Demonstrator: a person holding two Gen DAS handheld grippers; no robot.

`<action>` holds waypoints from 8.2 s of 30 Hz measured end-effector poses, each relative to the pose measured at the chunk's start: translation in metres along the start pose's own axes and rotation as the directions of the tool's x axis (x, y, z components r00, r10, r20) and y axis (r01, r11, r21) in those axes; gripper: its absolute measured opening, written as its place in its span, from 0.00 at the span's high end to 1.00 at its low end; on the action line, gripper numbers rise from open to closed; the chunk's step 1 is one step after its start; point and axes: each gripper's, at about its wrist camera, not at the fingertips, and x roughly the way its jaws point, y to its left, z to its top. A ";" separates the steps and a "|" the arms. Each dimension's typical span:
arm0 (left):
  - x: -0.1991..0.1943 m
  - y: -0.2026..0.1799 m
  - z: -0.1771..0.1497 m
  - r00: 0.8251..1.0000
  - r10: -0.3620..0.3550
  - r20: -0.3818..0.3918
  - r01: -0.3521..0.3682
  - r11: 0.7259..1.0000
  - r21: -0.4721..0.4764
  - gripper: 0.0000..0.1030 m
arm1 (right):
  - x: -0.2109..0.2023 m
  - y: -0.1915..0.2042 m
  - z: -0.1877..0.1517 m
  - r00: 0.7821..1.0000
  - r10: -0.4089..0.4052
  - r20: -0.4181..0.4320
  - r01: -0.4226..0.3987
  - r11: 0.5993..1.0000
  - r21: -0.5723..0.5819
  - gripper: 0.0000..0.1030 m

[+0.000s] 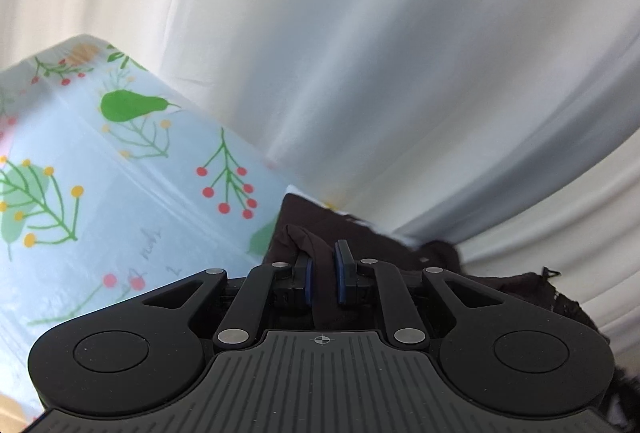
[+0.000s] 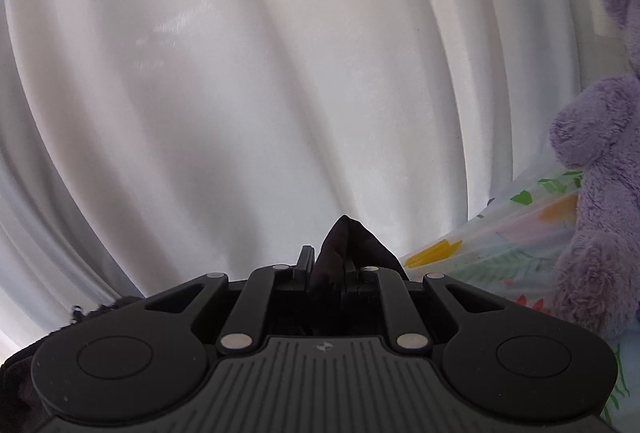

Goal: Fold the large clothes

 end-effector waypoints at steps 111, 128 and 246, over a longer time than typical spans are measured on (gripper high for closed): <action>0.005 0.086 -0.146 0.968 -0.213 -0.133 0.187 0.965 -0.185 0.37 | -0.074 -0.168 -0.159 0.956 0.279 -0.095 -0.137 0.707 0.694 0.75; -0.132 0.057 -0.131 0.951 -0.303 -0.054 0.304 0.953 -0.005 0.62 | -0.212 -0.128 -0.131 0.948 0.307 -0.080 -0.242 0.863 0.444 0.85; -0.139 0.120 -0.201 0.956 -0.292 -0.026 0.278 0.931 -0.235 0.55 | -0.161 0.176 -0.236 0.920 0.254 -0.298 -0.349 0.878 -0.328 0.93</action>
